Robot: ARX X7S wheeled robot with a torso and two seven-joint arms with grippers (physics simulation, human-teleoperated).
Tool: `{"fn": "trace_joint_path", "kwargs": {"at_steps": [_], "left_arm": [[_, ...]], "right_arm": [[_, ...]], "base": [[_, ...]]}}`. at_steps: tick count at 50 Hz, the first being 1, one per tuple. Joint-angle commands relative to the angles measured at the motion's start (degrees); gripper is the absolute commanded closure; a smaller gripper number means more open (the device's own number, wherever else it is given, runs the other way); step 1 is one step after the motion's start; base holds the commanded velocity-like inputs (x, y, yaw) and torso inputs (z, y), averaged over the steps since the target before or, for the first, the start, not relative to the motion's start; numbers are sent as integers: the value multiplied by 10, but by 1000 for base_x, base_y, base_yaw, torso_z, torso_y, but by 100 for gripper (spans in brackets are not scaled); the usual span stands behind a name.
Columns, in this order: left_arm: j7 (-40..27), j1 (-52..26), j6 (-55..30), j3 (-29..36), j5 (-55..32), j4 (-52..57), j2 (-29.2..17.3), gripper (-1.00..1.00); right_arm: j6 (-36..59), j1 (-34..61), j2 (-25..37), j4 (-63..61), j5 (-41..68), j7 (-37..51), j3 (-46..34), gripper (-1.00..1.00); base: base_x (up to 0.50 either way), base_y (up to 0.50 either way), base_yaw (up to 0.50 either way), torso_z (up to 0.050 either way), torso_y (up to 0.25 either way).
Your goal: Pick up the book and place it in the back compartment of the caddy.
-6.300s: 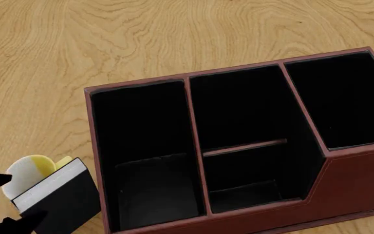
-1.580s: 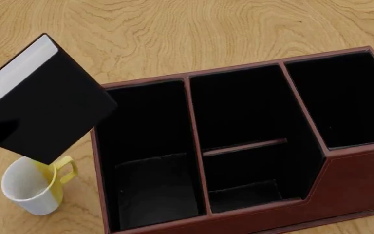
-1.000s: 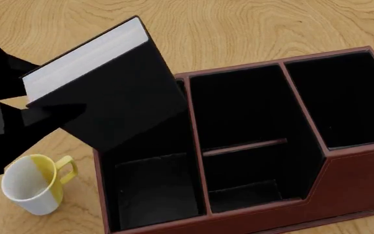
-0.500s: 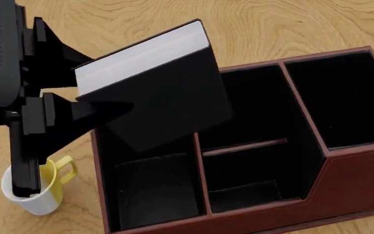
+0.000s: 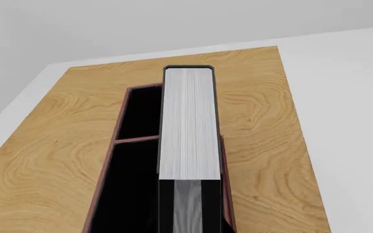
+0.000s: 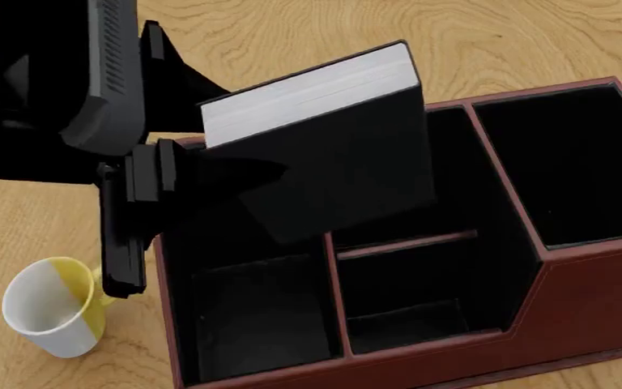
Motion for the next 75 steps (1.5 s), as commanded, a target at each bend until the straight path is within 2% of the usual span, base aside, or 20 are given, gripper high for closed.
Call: {"fn": "trace_joint_path", "kwargs": {"at_steps": [1, 17, 39, 75], "left_arm": [[13, 0, 34, 23, 24, -32, 28, 100], [32, 6, 76, 40, 47, -78, 59, 100], [57, 21, 127, 65, 74, -141, 92, 100], [77, 51, 173, 104, 104, -200, 120, 100]], "right_arm": [[-4, -20, 6, -2, -4, -4, 14, -100], [-9, -34, 21, -4, 7, -4, 34, -100], [11, 0, 5, 5, 5, -3, 8, -100], [2, -56, 14, 0, -6, -12, 52, -100]], "base": [[0, 0, 0, 0, 0], [0, 0, 0, 0, 1], [0, 0, 0, 0, 1], [0, 0, 0, 0, 1]]}}
